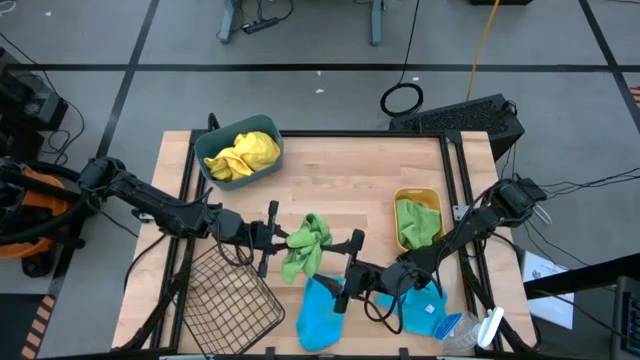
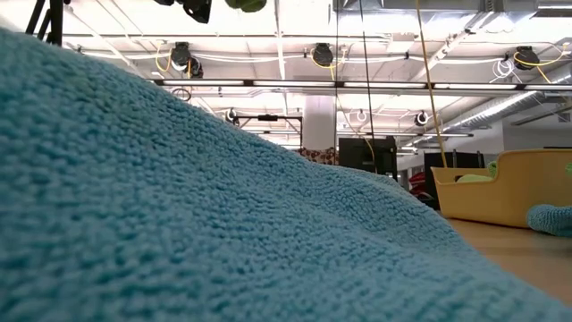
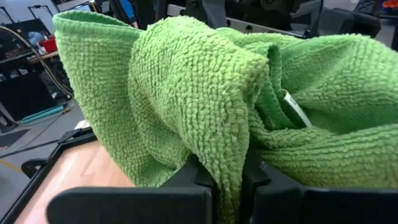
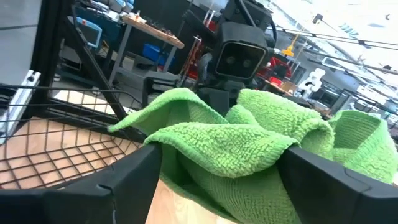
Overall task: Sort microfiber towel by color & place in baskets
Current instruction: Roll upper right green towel
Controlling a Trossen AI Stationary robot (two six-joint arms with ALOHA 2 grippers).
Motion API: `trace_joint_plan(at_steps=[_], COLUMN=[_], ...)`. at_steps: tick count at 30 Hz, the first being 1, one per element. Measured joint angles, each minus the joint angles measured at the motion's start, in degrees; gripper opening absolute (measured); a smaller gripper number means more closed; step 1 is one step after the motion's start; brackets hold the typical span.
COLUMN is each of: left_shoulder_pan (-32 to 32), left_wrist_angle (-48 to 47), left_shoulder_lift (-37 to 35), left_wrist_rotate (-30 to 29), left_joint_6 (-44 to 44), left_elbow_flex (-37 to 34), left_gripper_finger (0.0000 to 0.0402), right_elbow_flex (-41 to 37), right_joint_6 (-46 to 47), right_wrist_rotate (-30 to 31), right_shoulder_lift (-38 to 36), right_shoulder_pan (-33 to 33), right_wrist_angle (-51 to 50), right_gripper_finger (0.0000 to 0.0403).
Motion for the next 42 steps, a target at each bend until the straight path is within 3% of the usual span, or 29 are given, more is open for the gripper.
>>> trace_joint_plan(at_steps=[4, 19, 37, 42], left_shoulder_pan=[0.0, 0.0, 0.0, 0.0], left_wrist_angle=[0.0, 0.0, -0.2, 0.0], left_shoulder_lift=[0.0, 0.0, 0.0, 0.0], left_wrist_rotate=[0.0, 0.0, 0.0, 0.0], left_joint_6=[0.0, 0.0, 1.1, 1.1], left_elbow_flex=[0.0, 0.0, 0.0, 0.0], left_gripper_finger=[0.0020, 0.0020, 0.0020, 0.0020], right_elbow_flex=[0.0, 0.0, 0.0, 0.0], right_joint_6=[-0.2, -4.9, -3.0, -3.3], right_wrist_rotate=[3.6, 4.0, 4.1, 7.1], right_shoulder_lift=[0.0, 0.0, 0.0, 0.0], right_shoulder_pan=[0.0, 1.4, 0.6, 0.6], right_wrist_angle=[-0.1, 1.0, 1.3, 1.3], right_gripper_finger=[0.0306, 0.0305, 0.0305, 0.0304])
